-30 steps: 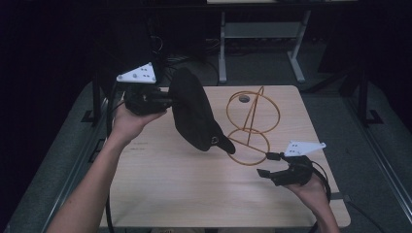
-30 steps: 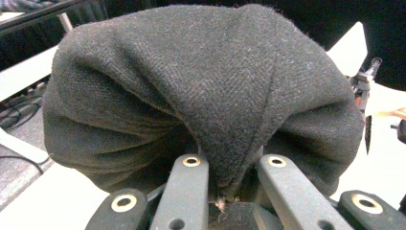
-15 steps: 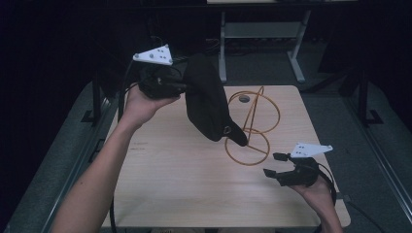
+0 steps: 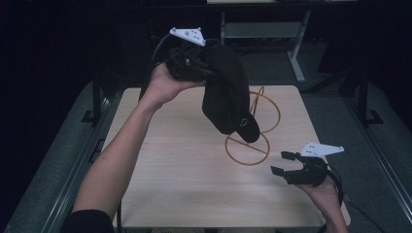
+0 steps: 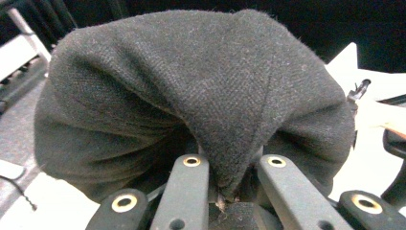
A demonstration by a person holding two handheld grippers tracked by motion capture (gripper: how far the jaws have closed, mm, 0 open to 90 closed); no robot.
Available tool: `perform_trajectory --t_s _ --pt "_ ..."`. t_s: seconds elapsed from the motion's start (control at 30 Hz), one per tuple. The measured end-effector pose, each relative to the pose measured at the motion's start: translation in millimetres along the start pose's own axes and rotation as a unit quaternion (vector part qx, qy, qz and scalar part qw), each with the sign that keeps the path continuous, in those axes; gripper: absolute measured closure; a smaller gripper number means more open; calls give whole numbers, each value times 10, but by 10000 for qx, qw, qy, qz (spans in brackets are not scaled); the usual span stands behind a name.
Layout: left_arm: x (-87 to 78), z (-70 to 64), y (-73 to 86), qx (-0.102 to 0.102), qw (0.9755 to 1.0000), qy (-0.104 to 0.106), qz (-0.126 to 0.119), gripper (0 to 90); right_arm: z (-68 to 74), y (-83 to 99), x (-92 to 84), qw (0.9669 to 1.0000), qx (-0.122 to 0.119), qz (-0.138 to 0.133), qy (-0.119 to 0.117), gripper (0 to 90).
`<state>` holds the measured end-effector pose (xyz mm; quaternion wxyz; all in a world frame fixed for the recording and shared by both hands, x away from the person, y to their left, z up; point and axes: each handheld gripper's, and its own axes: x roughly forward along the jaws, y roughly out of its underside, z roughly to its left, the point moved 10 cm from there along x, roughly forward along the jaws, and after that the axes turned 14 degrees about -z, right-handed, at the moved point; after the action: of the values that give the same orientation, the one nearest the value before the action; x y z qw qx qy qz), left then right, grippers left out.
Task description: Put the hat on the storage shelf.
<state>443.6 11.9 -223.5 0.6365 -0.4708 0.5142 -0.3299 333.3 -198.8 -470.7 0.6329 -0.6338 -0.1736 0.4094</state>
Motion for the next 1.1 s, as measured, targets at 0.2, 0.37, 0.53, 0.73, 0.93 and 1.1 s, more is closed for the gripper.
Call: perform_trajectory --t_s 0.2,0.37,0.53,0.73,0.93,1.1 --pt "274 -4 -94 25 9990 168 405 850 -64 -1 -87 9998 144 -117 70 263" --pt "658 -13 -125 -34 9968 338 725 847 -108 25 -111 9997 198 -132 114 262" --pt "1138 -48 -65 -313 9937 454 979 825 -143 61 -75 9994 295 -108 121 259" --pt "1531 -72 -64 -470 9925 429 1040 704 -173 125 -78 9992 376 -49 128 260" --pt "1718 -82 20 -478 9913 294 1189 576 -176 147 -92 9992 355 -31 161 259" --pt "1723 -77 43 -453 9911 257 1221 509 -210 148 -134 9988 422 -106 239 259"
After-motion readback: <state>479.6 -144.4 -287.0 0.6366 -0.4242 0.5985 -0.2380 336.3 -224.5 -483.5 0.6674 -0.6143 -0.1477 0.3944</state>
